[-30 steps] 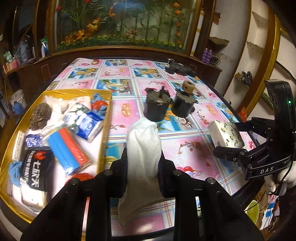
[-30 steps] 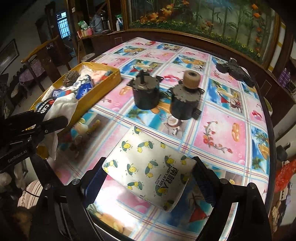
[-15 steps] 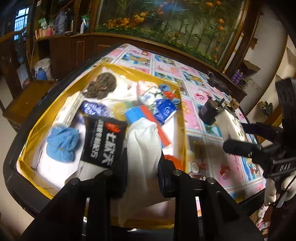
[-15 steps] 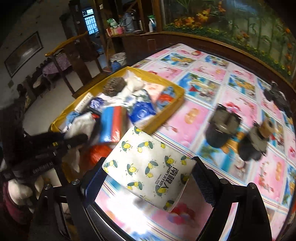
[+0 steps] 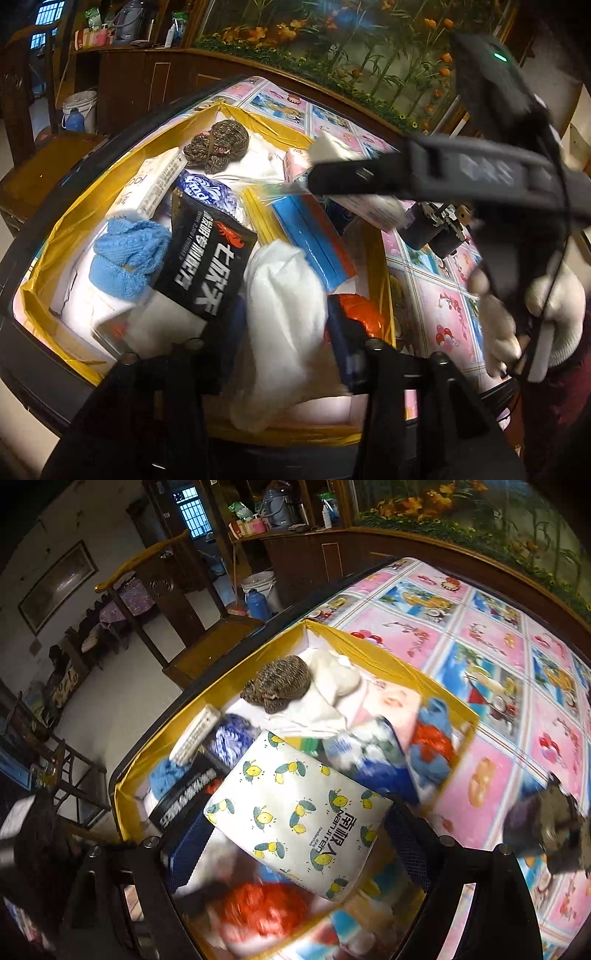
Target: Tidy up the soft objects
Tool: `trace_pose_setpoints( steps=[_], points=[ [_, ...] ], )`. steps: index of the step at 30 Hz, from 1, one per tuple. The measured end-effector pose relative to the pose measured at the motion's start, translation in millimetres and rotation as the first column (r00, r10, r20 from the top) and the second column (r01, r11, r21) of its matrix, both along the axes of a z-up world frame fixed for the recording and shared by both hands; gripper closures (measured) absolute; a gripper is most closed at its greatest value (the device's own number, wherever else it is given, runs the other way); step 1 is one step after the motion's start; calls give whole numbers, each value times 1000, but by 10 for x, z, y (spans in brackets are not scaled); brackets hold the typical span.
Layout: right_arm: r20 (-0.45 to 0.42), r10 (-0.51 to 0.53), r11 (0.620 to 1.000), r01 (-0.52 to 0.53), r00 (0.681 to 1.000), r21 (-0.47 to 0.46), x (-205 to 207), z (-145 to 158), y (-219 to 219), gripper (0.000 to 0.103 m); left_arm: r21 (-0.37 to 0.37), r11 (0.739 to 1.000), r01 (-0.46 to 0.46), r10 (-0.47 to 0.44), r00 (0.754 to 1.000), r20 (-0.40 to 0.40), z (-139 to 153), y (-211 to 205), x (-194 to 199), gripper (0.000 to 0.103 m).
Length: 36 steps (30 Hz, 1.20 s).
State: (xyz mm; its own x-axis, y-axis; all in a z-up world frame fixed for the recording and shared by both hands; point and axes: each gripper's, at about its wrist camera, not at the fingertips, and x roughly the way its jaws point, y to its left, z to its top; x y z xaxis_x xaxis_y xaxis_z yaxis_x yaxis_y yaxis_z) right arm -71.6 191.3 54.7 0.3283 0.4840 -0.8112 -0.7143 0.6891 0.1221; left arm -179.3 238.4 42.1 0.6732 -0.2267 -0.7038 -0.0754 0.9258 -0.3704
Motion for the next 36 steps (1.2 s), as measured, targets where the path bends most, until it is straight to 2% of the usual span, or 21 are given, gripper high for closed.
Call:
trace_pose_setpoints(
  steps=[6, 9, 14, 18, 20, 21, 22, 24, 25, 26, 27, 29, 30, 33, 36],
  points=[
    [26, -11, 999, 12, 1000, -47, 276, -125, 498, 13, -8, 999, 40, -40, 999, 20, 26, 42, -77, 51],
    [-5, -19, 999, 19, 1000, -43, 393, -219, 637, 13, -10, 999, 51, -51, 998, 25, 22, 59, -80, 51],
    [-18, -45, 999, 45, 999, -6, 484, -250, 652, 10, -2, 998, 66, -66, 997, 32, 24, 36, -64, 41],
    [-6, -78, 995, 78, 997, 55, 455, -136, 462, 8, 16, 999, 50, -50, 998, 32, 68, -9, -78, 40],
    [11, -96, 990, 94, 995, 102, 380, -38, 285, 8, 53, 999, 9, -12, 998, 64, 162, -7, -127, 40],
    [21, -106, 987, 103, 994, 126, 331, 7, 197, 8, 111, 992, -51, 40, 994, 103, 257, -11, -193, 40],
    [38, -120, 982, 113, 992, 154, 263, 60, 86, 8, 182, 975, -125, 99, 985, 144, 351, -30, -263, 40],
    [81, -141, 972, 123, 987, 201, 97, 140, -157, 8, 311, 905, -290, 216, 943, 253, 587, -92, -433, 27],
    [108, -155, 967, 129, 982, 218, -1, 166, -283, 7, 325, 884, -336, 242, 924, 296, 680, -109, -498, 8],
    [132, -169, 963, 135, 977, 233, -104, 179, -408, 6, 317, 878, -359, 248, 907, 339, 755, -122, -561, 0],
    [152, -180, 958, 139, 972, 249, -196, 184, -524, 6, 288, 885, -366, 239, 888, 394, 801, -124, -636, 0],
    [183, -204, 951, 151, 962, 270, -380, 148, -758, 4, 258, 884, -391, 256, 865, 431, 828, -91, -652, 0],
    [194, -213, 949, 155, 958, 275, -464, 122, -852, 4, 259, 880, -399, 273, 870, 411, 828, -61, -611, 0],
    [228, -236, 949, 174, 945, 264, -710, 2, -1097, 4, 211, 893, -398, 316, 887, 338, 792, 36, -532, 0],
    [245, -238, 953, 177, 940, 247, -939, -138, -1268, 4, 233, 866, -443, 363, 876, 316, 779, 17, -528, 0]
  ],
)
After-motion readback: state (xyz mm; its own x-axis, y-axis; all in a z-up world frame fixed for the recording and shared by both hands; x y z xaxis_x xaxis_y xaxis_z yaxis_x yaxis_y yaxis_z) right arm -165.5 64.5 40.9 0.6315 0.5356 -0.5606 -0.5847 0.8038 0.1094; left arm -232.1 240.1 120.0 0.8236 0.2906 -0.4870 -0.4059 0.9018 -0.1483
